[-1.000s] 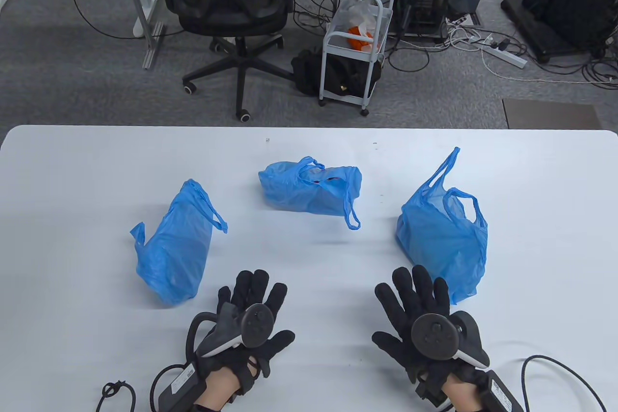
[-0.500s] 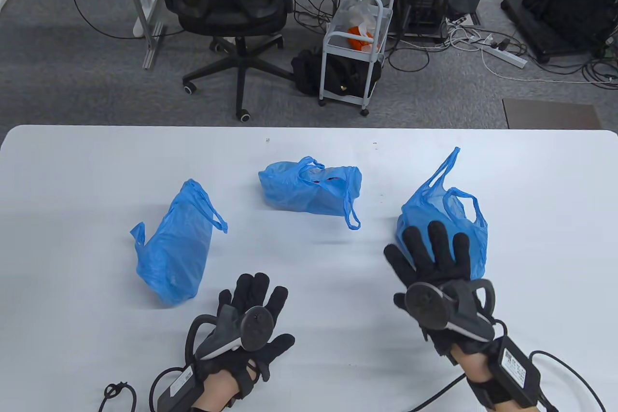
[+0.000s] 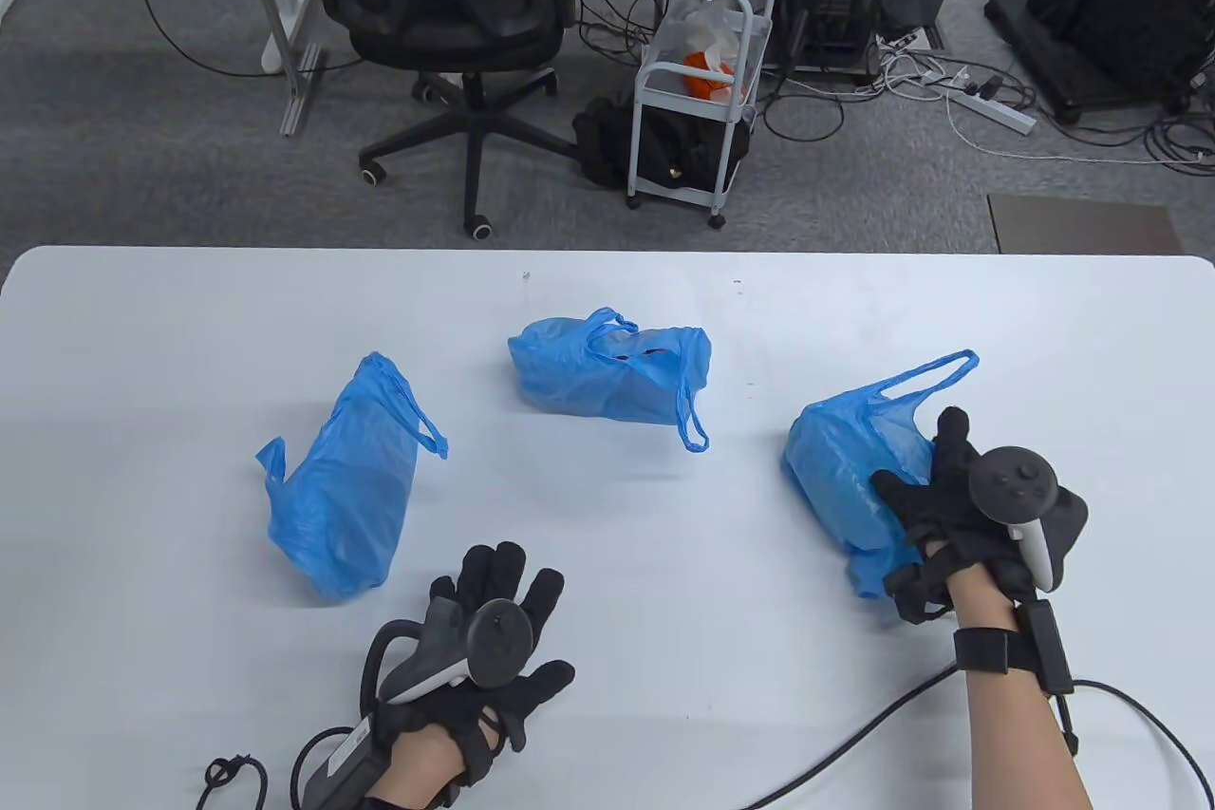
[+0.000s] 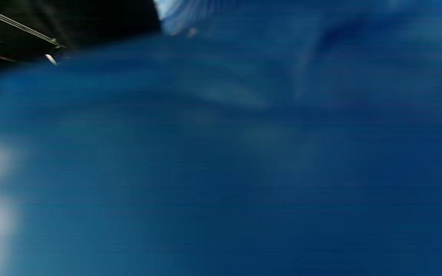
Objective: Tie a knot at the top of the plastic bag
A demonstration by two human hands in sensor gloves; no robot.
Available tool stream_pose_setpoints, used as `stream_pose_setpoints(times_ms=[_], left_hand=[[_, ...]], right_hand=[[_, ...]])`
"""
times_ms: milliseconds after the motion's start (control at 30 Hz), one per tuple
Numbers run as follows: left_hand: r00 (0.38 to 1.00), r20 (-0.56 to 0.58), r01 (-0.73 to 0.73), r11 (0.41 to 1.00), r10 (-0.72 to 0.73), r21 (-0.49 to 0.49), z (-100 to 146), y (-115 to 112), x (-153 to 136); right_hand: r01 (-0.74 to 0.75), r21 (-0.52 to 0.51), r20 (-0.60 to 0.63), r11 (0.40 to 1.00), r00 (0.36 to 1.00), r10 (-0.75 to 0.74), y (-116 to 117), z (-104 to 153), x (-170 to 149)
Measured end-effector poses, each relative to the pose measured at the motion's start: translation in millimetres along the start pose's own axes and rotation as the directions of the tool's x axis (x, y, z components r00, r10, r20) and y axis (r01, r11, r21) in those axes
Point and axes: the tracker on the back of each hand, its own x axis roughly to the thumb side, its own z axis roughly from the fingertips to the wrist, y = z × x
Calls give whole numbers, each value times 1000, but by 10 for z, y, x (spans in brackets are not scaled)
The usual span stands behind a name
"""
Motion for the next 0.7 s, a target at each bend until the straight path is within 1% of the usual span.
stream_pose_setpoints(times_ms=[67,100,133,167,200,233,267,300,367,400,467,500,533,600,633,667,700], left_hand=[[1000,3,13,1000,-13,2,-3,-7,17],[1000,5,16,1000,-16,-6,-3,-19,19],[1000,2,19,1000,-19,-10,-3,-26,15],[1000,-1,22,1000,-22,-12,-2,-29,9],[1000,-4,21,1000,-21,-12,0,-30,1],[1000,-6,19,1000,-19,-11,1,-31,-6],[1000,-9,15,1000,-16,-12,2,-31,-13],[1000,-10,15,1000,-15,-13,2,-31,-15],[1000,-7,18,1000,-18,-15,-1,-31,-8],[1000,-5,20,1000,-20,-17,-5,-36,-2],[1000,5,26,999,-26,-38,-23,-57,22],[1000,7,28,999,-28,-44,-28,-61,25],[1000,5,30,998,-30,-46,-33,-63,21],[1000,-8,12,999,-12,-48,-27,-58,-25],[1000,-13,2,999,-3,-49,-25,-55,-42],[1000,-21,-4,999,3,-48,-21,-48,-60],[1000,-25,-6,999,5,-43,-20,-41,-69]], right_hand=[[-40,-9,34,999,999,40,12,-22,2],[-49,10,61,999,997,49,13,-31,6],[-30,28,84,999,996,27,-2,-40,26],[-10,19,86,1000,996,8,-35,-23,41],[60,-58,125,997,991,-52,-111,22,69],[122,-96,160,988,981,-105,-165,36,94],[203,-119,205,972,963,-176,-272,92,149],[253,-141,249,957,945,-213,-342,142,205],[315,-182,361,931,902,-235,-543,294,374],[315,-190,390,930,894,-223,-595,342,435],[359,-200,510,912,833,-216,-714,503,679],[373,-197,534,907,816,-220,-732,545,753],[400,-171,579,900,780,-237,-743,606,897],[410,-57,648,910,709,-279,-692,667,1190],[398,-30,672,917,687,-276,-656,682,1302],[351,19,715,936,650,-258,-591,694,1468],[289,48,736,956,637,-229,-518,718,1618]])
